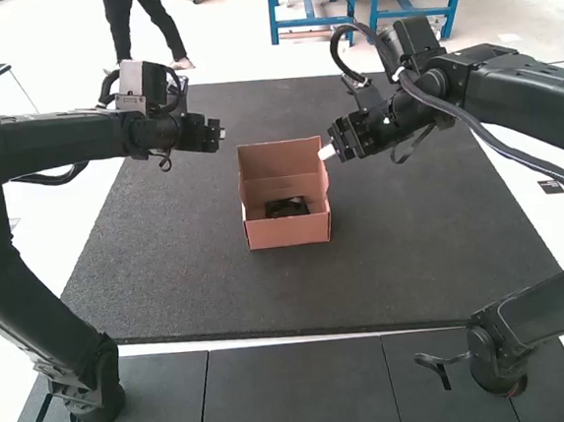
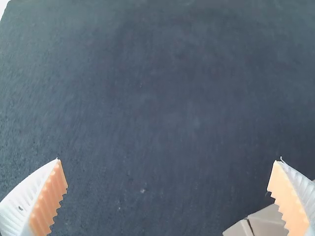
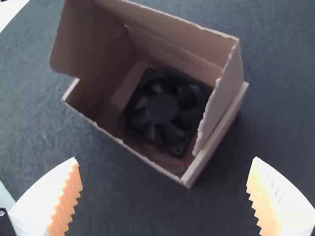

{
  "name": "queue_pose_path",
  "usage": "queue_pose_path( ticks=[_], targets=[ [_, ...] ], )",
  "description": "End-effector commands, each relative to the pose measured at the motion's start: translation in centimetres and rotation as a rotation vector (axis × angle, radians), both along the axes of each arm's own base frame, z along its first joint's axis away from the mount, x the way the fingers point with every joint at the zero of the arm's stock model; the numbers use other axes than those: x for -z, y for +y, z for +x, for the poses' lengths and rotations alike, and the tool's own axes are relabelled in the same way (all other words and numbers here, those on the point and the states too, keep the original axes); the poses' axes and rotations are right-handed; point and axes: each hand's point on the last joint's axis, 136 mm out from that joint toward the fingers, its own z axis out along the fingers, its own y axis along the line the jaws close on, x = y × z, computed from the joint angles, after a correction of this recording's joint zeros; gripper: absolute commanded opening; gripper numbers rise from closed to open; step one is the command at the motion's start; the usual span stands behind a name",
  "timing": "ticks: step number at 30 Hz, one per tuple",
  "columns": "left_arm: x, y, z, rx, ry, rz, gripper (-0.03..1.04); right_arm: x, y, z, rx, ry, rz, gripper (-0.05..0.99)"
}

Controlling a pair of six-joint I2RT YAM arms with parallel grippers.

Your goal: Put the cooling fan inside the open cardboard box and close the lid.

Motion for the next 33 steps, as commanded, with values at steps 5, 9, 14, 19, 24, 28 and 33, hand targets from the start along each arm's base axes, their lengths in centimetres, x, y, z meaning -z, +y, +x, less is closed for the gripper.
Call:
queue_pose_path(
  ticks=[5,9,14,19,24,28,33],
  targets=[
    [-2.2,-2.7,1.3,0.036,-0.046,-0.034,0.96,0.2,-0.2,-0.3,-0.001,-0.004,-0.01,0.76],
    [-2.0,-3.9,1.2,0.064,-0.037,-0.036,0.96,0.4,-0.3,-0.4,0.0,0.002,-0.012,0.76],
    [-1.0,-5.8,0.3,0.126,0.012,-0.036,0.96,0.4,-0.3,-0.3,0.001,0.001,-0.012,0.76],
    [0.3,-7.0,-0.9,0.171,0.069,-0.028,0.96,0.4,-0.3,-0.4,0.0,0.004,-0.014,0.76],
    [1.4,-7.3,-2.0,0.194,0.127,-0.021,0.96,0.5,-0.3,-0.4,-0.004,0.006,-0.015,0.76],
    [2.6,-7.2,-2.9,0.204,0.182,-0.007,0.97,0.4,-0.2,-0.4,-0.004,0.006,-0.015,0.76],
    [4.4,-6.9,-4.1,0.218,0.244,0.013,0.97,0.4,-0.2,-0.3,-0.004,0.005,-0.015,0.76]
  ],
)
